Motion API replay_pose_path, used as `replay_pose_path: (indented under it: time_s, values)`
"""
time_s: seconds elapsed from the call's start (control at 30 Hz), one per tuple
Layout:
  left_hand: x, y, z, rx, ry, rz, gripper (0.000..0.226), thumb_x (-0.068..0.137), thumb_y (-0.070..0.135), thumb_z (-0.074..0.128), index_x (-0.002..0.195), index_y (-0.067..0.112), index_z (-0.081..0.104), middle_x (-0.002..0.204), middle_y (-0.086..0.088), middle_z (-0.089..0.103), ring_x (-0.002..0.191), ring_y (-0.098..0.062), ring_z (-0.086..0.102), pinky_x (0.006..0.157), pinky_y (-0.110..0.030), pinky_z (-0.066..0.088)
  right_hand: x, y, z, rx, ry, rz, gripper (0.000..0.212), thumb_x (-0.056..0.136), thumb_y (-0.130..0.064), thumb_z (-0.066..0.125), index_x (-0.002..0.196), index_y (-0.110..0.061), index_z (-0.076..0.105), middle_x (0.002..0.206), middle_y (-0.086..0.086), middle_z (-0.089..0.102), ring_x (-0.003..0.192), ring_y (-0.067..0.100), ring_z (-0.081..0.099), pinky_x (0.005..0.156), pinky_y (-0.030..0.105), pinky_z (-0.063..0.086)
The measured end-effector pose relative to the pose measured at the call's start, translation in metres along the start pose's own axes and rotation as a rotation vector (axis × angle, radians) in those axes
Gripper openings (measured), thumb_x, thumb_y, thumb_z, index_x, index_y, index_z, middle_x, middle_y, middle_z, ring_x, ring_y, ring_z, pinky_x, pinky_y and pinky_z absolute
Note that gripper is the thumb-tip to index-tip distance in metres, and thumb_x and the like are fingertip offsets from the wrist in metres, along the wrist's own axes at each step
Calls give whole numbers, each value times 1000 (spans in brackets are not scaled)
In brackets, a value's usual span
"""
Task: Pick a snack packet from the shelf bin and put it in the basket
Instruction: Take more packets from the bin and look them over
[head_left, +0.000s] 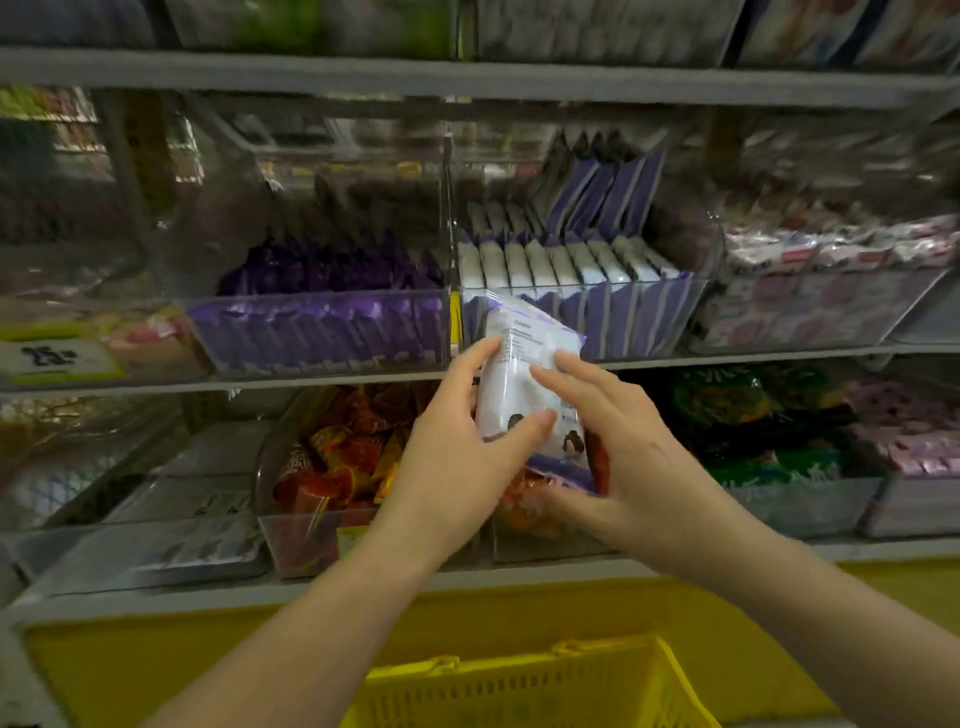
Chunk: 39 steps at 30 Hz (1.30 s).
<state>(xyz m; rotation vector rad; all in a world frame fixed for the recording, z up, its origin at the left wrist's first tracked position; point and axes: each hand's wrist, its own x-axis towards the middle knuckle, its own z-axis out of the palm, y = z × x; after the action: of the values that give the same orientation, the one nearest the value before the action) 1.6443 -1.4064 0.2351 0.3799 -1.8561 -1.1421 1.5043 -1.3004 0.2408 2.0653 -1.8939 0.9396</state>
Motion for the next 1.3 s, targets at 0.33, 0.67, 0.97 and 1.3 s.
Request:
replay_pose_path:
  time_s: [0.33,0.67,0.97,1.3]
  values:
    - [67,80,-17,96,-171,183,66,81,50,64,140,49,33,133,20,55,122,6,51,102,-30,46,86,-12,-82,167,193,-65,52,91,-37,53,138,-46,32,101,-25,64,88,-8,60,74,10,45]
    - [159,39,-63,555,35,235,38,97,19,54,133,33,51,129,19,55,120,6,47,86,1,31,189,26,-64,387,283,89,22,95,-29,57,116,-27,50,102,-3,67,94,6,63,89,28,50]
    - [207,5,-75,515,21,197,42,100,37,42,142,31,41,143,17,40,130,0,39,104,-20,33,294,60,-28,268,268,161,42,94,-36,57,129,-16,49,126,9,62,117,27,57,98,36,45]
    - [210,2,-85,240,-55,130,30,96,41,50,122,55,46,125,34,46,113,18,43,71,6,37,324,92,-22,211,-103,45,23,95,-26,57,118,-23,61,106,-7,67,98,6,61,79,10,46]
